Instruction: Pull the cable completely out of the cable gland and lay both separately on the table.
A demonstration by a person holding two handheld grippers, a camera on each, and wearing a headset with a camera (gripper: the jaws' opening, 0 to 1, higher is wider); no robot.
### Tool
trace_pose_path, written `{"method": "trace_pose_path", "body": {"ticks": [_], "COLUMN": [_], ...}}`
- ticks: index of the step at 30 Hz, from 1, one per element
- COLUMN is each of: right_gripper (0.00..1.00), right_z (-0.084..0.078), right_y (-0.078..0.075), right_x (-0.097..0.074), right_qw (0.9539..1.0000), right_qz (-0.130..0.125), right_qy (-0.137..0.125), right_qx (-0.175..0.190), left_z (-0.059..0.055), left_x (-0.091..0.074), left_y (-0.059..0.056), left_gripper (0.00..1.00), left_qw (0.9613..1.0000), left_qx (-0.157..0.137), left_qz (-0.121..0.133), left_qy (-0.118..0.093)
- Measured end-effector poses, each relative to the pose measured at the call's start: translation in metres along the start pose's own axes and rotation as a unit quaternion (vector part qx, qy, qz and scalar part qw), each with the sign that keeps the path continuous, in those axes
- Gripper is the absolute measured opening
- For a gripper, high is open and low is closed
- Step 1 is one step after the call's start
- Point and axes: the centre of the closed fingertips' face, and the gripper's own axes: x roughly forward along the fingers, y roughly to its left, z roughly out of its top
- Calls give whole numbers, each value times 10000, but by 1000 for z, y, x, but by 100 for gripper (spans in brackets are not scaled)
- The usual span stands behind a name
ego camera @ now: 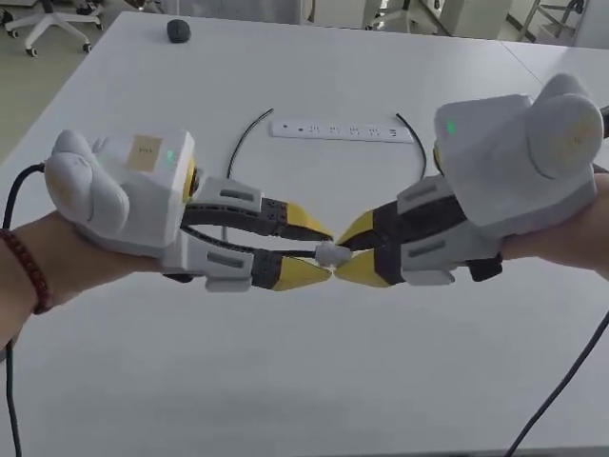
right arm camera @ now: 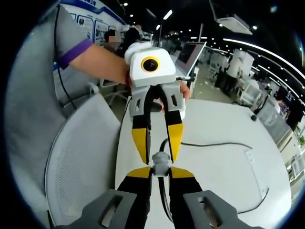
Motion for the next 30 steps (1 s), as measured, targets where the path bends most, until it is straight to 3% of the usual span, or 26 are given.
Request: {"method": "trace_pose_path", "body": {"ticks": [9,16,30], "right_gripper": [8,8,8], "right_z": [1,1,-2], "right_y": [3,4,1], "right_x": [0,1,4], "right_qw": [9999,9999,9996], "right_qz": [141,145,93], "right_qy": [-32,28,175], "right_qx": [29,-59,-204], "left_z": [3,-5,-7], "left_x": [-2,-3,-4], "left_y": [-3,-4,-1], "left_gripper": [17,18,18], "left_qw": [10000,9994,9988], "left_qx": [-35,172,203], "left_qz": [-51,5,93], "left_qy": [-64,292,428]}}
